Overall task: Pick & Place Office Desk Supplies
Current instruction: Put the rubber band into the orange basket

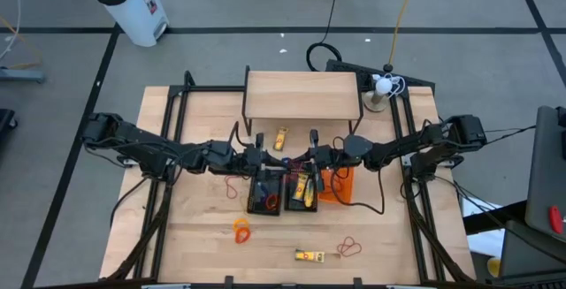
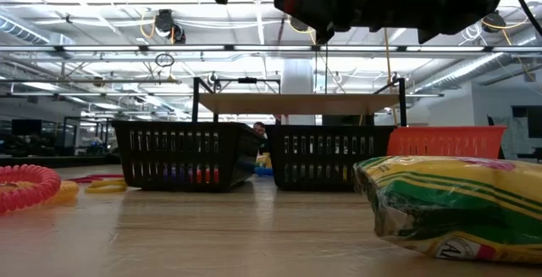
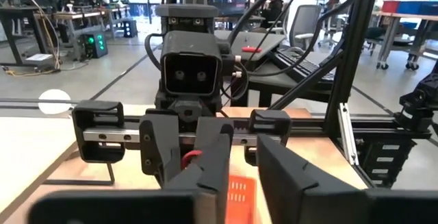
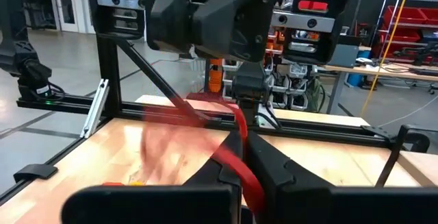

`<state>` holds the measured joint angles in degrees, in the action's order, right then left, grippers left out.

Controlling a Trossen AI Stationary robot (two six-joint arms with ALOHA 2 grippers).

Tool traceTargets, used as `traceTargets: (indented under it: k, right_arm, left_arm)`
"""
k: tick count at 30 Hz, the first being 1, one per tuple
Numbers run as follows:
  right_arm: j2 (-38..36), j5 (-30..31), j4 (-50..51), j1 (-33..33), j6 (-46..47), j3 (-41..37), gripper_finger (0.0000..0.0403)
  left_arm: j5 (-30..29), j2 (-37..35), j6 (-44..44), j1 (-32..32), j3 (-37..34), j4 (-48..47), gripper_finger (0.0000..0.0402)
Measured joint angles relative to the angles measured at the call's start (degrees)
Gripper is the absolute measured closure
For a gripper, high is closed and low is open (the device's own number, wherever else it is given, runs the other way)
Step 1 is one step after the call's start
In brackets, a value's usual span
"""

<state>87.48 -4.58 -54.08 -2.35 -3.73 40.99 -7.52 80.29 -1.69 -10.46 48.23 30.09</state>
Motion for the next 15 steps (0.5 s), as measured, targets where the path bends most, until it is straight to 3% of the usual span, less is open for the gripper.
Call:
traceTargets:
  k: [7,15]
  right_arm:
    - [0.0,0.0,0.1,0.0,0.0,0.0,0.0402]
    - [-2.6,0.1,5.4,0.0,0.0,0.0,0.0403]
  left_arm:
    - [-0.4,0.0,-0.4,0.0,0.0,0.0,0.0245]
    - [-6.4,0.0,1.8,0.0,0.0,0.0,0.0188]
